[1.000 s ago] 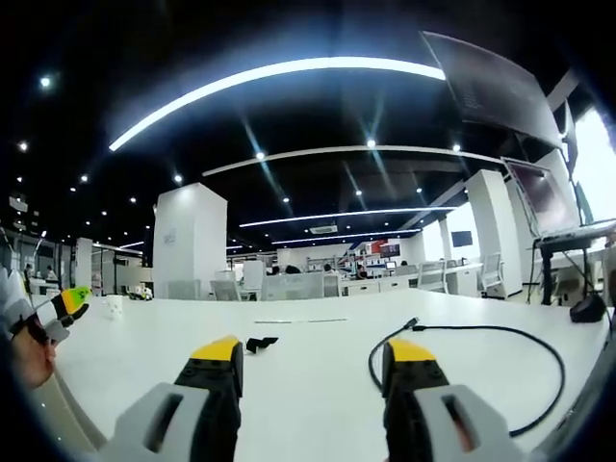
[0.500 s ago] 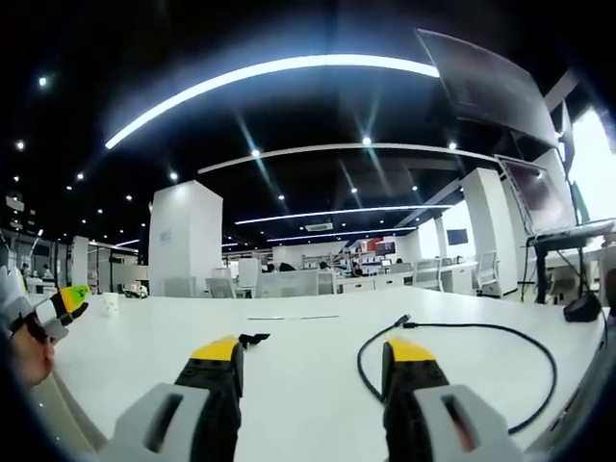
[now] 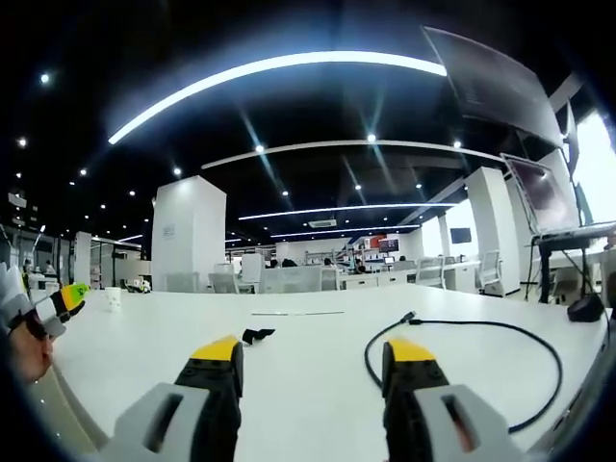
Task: Find the charging cable on the desk, coil it up and secure with Velcro.
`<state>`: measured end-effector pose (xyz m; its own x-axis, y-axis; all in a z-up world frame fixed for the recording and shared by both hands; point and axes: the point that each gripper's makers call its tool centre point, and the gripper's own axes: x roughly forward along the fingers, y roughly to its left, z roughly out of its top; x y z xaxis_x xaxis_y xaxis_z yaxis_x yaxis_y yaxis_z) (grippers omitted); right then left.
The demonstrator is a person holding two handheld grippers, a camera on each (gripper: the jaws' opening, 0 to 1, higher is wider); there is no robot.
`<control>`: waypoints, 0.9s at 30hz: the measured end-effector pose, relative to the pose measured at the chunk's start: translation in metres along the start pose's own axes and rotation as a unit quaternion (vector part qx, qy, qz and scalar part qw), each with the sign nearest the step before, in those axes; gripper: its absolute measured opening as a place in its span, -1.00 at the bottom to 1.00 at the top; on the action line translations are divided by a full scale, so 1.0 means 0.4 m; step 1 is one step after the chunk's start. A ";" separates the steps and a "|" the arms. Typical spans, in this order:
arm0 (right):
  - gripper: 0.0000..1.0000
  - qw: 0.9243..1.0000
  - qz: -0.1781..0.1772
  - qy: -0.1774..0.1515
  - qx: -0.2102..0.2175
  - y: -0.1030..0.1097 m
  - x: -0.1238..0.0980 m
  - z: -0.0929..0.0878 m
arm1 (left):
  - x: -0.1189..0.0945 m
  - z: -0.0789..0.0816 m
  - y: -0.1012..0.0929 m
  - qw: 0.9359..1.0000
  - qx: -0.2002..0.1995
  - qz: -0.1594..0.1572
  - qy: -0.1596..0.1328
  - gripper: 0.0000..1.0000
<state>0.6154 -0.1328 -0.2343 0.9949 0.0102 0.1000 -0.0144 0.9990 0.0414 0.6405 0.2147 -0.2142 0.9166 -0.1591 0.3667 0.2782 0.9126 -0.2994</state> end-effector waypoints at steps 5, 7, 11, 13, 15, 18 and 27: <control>0.18 1.000 0.003 0.001 -0.003 0.011 0.001 0.000 | 0.000 0.000 0.010 1.000 0.008 0.005 0.003 0.28; 0.18 1.000 0.003 0.002 -0.003 0.013 0.003 0.000 | 0.000 0.000 0.012 1.000 0.006 0.004 0.003 0.28; 0.17 1.000 0.005 0.001 -0.005 0.017 0.003 0.003 | -0.002 -0.001 0.013 1.000 0.007 0.004 0.004 0.28; 0.17 1.000 0.007 0.001 -0.006 0.019 0.004 0.003 | -0.002 0.000 0.015 1.000 0.005 0.005 0.002 0.28; 0.18 1.000 0.006 0.002 -0.007 0.019 0.005 0.002 | -0.003 -0.003 0.017 1.000 0.004 0.007 0.004 0.28; 0.18 1.000 0.005 0.001 -0.009 0.018 0.006 0.002 | -0.004 -0.005 0.016 1.000 0.007 0.006 0.005 0.28; 0.18 1.000 0.002 0.010 -0.011 0.011 0.014 -0.010 | 0.014 -0.026 0.008 1.000 0.003 -0.002 0.011 0.29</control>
<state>0.6211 -0.1284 -0.2377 0.9966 0.0145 0.0808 -0.0162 0.9997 0.0196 0.6497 0.2129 -0.2222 0.9217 -0.1700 0.3487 0.2796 0.9141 -0.2935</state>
